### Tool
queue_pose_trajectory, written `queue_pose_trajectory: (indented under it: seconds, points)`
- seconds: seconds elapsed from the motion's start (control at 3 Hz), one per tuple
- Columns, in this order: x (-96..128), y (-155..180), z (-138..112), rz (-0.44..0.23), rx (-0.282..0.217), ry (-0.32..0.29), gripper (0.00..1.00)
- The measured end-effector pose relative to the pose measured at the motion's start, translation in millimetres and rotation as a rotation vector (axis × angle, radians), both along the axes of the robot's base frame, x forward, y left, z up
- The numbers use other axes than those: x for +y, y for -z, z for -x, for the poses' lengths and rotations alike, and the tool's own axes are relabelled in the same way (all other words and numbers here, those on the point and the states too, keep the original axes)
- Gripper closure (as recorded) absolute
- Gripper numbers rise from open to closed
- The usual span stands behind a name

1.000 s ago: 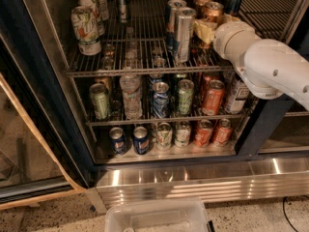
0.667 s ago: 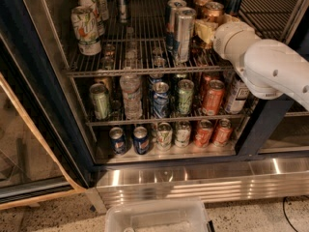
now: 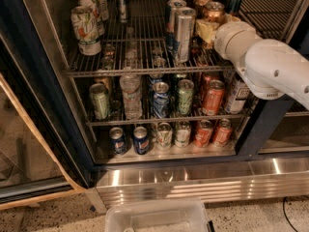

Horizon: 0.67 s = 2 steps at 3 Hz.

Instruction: Pick orange can from top shelf of fridge

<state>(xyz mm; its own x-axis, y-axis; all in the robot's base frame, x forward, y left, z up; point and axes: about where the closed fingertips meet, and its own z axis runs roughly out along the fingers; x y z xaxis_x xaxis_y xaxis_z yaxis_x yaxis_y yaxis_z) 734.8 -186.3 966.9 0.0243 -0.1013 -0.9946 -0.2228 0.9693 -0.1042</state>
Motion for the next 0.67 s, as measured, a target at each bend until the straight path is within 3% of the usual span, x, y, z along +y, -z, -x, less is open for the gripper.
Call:
queue_pose_trajectory:
  seconds: [0.67]
  points:
    - [-6,-25,28,0.022,-0.013,-0.027,1.00]
